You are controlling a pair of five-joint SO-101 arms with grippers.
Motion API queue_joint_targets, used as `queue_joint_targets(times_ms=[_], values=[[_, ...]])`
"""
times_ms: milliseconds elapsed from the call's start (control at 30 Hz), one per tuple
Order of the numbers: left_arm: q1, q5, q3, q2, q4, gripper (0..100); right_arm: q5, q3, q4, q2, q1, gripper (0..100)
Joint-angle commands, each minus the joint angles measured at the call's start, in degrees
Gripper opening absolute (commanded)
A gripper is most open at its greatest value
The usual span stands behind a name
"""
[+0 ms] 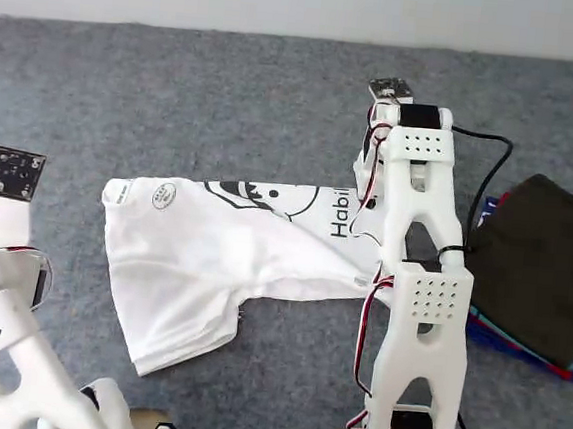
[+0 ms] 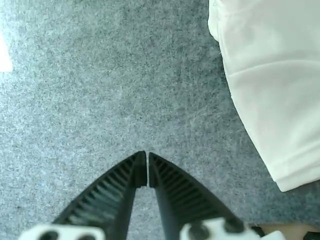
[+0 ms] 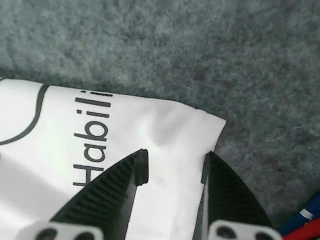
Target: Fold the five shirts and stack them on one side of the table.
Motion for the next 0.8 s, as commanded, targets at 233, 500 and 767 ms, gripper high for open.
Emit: queue_joint_targets(times_ms=[233, 500, 767], values=[[0.0, 0.18, -0.13, -0.53, -0.62, 1, 0.79, -2.29, -2.42, 4.35, -0.22, 12.1], [0.09, 0.18, 3.12, -0.97, -0.7, 1, 4.48, -9.14, -1.8, 4.44, 1.36, 1.1], [0.09, 0.18, 3.03, -0.97, -0.7, 1, 11.16, -14.42, -7.34, 5.05, 4.44, 1.3]])
